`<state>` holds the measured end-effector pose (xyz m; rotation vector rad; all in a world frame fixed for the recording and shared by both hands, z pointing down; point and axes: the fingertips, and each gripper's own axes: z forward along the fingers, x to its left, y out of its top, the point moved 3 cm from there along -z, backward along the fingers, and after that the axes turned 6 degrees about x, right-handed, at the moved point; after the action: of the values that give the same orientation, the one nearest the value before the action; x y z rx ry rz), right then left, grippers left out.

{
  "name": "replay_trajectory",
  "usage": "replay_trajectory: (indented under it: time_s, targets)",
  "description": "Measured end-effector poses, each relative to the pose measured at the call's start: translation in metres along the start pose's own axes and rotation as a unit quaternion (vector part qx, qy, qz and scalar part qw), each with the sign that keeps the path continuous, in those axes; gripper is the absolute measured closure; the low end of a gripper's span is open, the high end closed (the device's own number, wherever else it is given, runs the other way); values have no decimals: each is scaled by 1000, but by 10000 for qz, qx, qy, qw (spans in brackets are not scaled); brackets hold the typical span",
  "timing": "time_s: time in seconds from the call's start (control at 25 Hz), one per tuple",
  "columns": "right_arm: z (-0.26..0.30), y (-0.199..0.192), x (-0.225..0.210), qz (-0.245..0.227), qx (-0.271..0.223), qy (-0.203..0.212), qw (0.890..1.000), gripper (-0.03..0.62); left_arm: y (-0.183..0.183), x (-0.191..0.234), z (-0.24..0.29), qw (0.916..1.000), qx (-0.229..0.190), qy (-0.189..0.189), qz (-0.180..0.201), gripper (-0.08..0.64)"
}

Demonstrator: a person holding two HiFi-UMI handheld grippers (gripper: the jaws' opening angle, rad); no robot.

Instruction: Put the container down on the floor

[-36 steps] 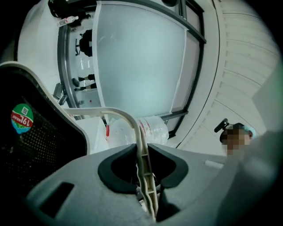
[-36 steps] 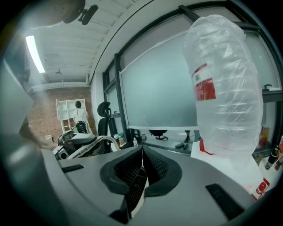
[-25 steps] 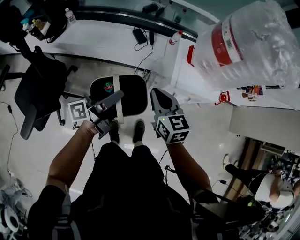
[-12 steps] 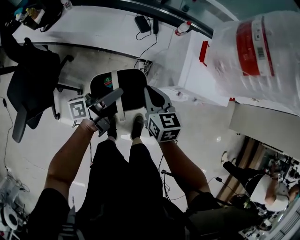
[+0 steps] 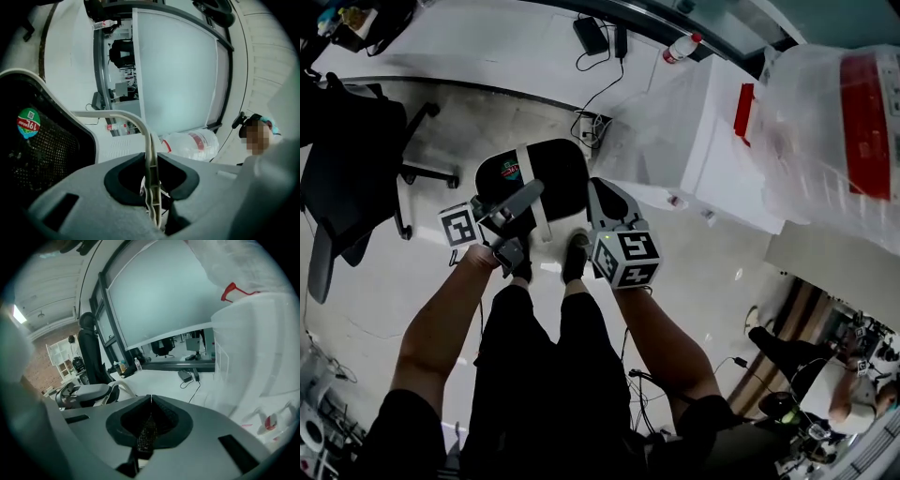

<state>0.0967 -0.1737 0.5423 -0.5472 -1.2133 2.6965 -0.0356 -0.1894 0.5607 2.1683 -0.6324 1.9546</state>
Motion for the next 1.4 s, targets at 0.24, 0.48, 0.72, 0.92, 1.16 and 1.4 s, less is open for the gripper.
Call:
replay_trajectory:
  time_s: [0.24, 0.48, 0.72, 0.92, 1.16, 1.4]
  targets:
    - [43, -32, -17, 112, 166, 116, 9997, 583, 5, 60, 0, 9990, -412, 111, -154, 485]
    - [76, -68, -33, 161, 404, 130, 9990, 583, 12, 117, -3, 9956, -867, 218, -296, 486]
    - [113, -92, -59, 167, 516, 115, 9985, 583, 16, 169, 4, 9910, -1248, 273, -390, 486]
    - [143, -105, -76, 202, 571, 170, 9980, 583, 22, 212, 4, 9856, -1574, 400, -464, 485]
    - [170, -127, -95, 234, 709, 217, 9970, 583, 29, 256, 5, 9791, -1895, 519, -532, 485]
    - [200, -141, -111, 276, 701, 193, 9970, 583, 39, 292, 13, 9766, -2006, 582, -513, 486]
